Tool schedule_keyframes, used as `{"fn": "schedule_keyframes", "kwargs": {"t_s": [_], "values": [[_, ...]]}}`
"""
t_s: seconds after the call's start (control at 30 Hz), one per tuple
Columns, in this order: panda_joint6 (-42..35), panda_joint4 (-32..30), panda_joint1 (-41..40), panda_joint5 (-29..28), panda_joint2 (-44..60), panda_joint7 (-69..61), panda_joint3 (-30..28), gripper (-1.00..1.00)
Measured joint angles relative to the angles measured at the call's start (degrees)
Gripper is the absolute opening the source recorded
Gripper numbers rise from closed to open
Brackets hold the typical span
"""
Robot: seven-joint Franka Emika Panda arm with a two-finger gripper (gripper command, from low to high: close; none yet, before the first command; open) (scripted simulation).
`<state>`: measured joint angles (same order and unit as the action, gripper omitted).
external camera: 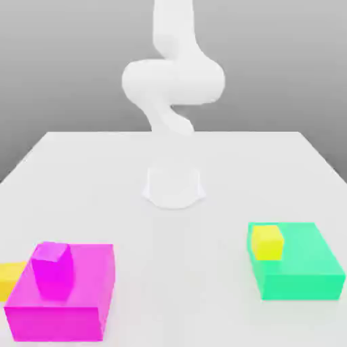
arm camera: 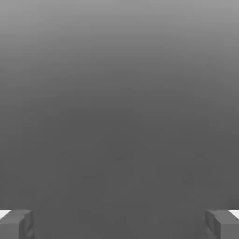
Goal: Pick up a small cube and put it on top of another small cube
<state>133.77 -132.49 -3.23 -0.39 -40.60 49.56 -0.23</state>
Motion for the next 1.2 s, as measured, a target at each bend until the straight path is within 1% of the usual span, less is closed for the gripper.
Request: {"fn": "schedule_keyframes", "kwargs": {"t_s": [0.37,0.57,0.73,0.87,1.0,1.03,1.2], "values": [[8.82,-3.13,-12.02,-1.95,23.17,16.69,-3.68,0.00],[13.59,-4.82,-17.32,-1.10,35.63,24.30,-7.47,0.00],[17.54,-6.21,-22.46,2.11,46.14,28.85,-9.58,0.00],[20.75,-7.13,-25.19,6.53,54.65,30.87,-10.77,0.00],[26.60,-5.93,-27.82,10.18,62.99,29.19,-8.42,0.00],[28.20,-5.54,-28.47,10.88,65.00,28.68,-7.64,-1.00],[28.31,-5.53,-28.47,10.82,65.01,28.74,-7.62,-1.00]]}}
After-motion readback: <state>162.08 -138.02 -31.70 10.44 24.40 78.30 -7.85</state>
